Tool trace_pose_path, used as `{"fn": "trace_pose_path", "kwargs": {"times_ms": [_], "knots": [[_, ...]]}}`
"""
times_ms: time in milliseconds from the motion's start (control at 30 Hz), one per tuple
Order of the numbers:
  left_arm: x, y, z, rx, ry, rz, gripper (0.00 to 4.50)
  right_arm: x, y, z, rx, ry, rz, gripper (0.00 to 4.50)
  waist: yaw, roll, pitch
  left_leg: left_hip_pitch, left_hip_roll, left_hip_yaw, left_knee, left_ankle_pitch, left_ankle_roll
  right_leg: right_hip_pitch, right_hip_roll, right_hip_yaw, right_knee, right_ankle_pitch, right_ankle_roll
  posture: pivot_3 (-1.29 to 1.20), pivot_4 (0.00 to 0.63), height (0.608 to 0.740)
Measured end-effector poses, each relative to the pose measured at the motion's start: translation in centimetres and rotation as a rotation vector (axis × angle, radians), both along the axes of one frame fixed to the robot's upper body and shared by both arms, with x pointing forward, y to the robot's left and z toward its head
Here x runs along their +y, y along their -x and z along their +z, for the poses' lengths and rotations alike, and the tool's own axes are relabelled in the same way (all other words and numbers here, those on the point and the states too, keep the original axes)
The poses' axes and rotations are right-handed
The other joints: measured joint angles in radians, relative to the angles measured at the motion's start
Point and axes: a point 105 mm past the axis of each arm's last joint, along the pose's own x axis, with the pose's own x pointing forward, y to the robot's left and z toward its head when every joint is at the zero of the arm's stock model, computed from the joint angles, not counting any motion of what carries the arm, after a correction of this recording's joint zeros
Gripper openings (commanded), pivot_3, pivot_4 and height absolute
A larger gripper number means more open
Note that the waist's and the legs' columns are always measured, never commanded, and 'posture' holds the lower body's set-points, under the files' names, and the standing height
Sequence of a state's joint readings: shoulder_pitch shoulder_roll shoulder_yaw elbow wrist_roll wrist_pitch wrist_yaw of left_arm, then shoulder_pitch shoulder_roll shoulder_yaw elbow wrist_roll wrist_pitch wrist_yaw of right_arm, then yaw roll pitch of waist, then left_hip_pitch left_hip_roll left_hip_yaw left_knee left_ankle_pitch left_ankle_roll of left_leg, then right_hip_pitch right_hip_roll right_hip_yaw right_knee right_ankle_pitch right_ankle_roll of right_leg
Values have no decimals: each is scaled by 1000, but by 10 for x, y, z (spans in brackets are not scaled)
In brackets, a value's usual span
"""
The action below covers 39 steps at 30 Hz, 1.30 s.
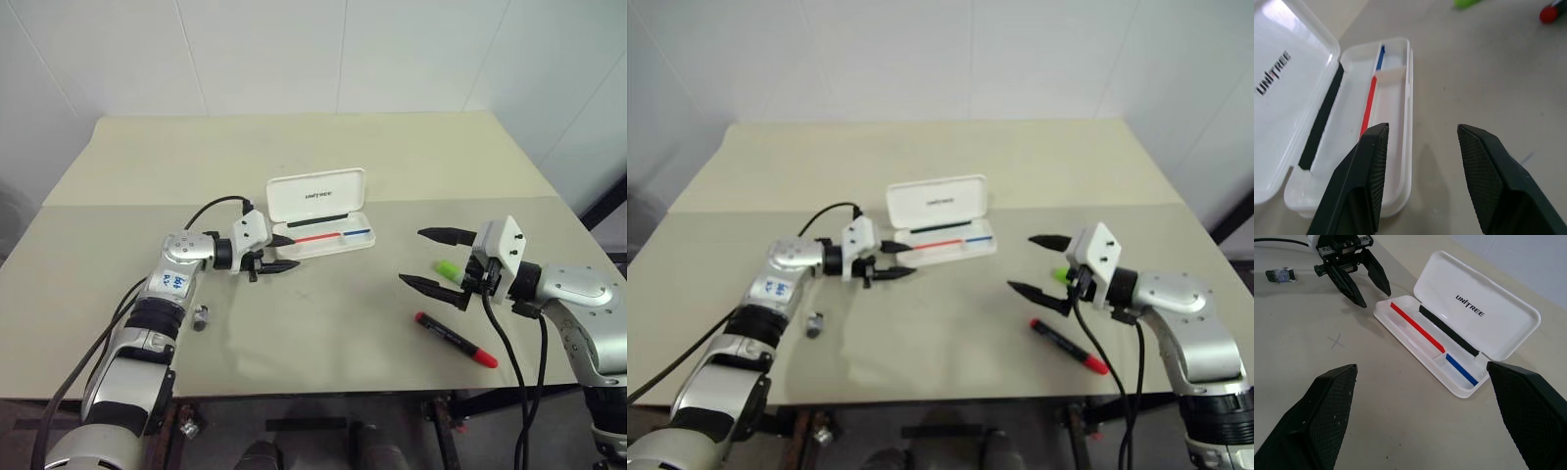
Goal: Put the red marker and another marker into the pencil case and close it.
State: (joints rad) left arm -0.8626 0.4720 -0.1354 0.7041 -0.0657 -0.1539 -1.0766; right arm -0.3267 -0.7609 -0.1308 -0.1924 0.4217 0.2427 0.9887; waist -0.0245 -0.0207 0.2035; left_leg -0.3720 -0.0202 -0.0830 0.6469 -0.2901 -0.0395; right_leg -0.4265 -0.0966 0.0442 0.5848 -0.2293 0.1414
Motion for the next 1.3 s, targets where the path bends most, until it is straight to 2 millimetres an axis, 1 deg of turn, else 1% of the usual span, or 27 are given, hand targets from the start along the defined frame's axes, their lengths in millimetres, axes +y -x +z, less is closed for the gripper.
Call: {"fn": "trace_pose_path", "kwargs": {"times_ms": [200, 333, 433, 567, 733, 1000, 1100, 1200, 1267, 1300], "knots": [[0, -4, -5, 20, -43, -1, 2324, -4, 8, 2, -7, -6, -7, 4500, 3, 0, 0, 0, 0, 0, 0, 0, 0, 0, 0, 0, 0, 0, 1, 0, 150, 740], [-7, -5, -17, 51, -61, -5, 2324, -10, 11, 5, -7, -5, -24, 4500, 6, 0, 0, 0, 0, 0, 0, 0, 0, 0, 0, 0, 0, 0, 1, 0, 150, 740], [-11, -7, -15, 46, -78, -9, 2324, -9, 13, 9, -18, 4, -23, 4500, 7, 0, 0, 0, 0, 0, 1, 0, 0, 0, 0, 0, 0, 0, 1, 0, 150, 740], [-17, -10, -17, 40, -98, -3, 2324, -11, 14, 9, -11, 0, -32, 4500, 10, 0, 0, 1, 0, 0, 1, 0, 0, 1, 0, 0, 1, 0, 1, 0, 150, 740], [-18, -17, -20, 59, -115, 46, 2324, -8, 17, 14, -26, -3, -27, 4500, 13, 0, 0, 0, 0, 0, 1, 0, 0, 1, 0, 0, 0, 1, 1, 0, 150, 740], [-18, -18, -21, 98, -154, 49, 2324, -10, 17, 16, -35, -7, -36, 4500, 13, 0, 0, 1, 0, 1, 1, 0, 0, 1, 0, 1, 1, 1, 1, 0, 150, 740], [-18, -17, -21, 120, -178, 33, 1736, -9, 16, 20, -48, -7, -33, 4500, 13, 0, 0, 1, 0, 1, 1, 0, 0, 1, 0, 1, 1, 1, 1, 0, 150, 740], [-17, -17, -20, 128, -185, 31, 809, -8, 16, 22, -57, -7, -31, 4500, 13, 0, 0, 1, 0, 1, 1, 0, 1, 1, 0, 1, 0, 0, 1, 0, 150, 740], [-17, -17, -20, 130, -187, 30, 65, -8, 15, 24, -64, -9, -36, 4500, 13, 0, 0, 1, 0, 1, 0, -1, 1, 1, 0, 1, 1, 0, 1, 0, 150, 740], [-17, -17, -20, 129, -188, 26, 65, -8, 14, 25, -68, -11, -39, 4500, 13, 0, 0, 1, 0, 1, 0, -1, 1, 1, 0, 1, 1, 1, 1, 0, 150, 740]]}}
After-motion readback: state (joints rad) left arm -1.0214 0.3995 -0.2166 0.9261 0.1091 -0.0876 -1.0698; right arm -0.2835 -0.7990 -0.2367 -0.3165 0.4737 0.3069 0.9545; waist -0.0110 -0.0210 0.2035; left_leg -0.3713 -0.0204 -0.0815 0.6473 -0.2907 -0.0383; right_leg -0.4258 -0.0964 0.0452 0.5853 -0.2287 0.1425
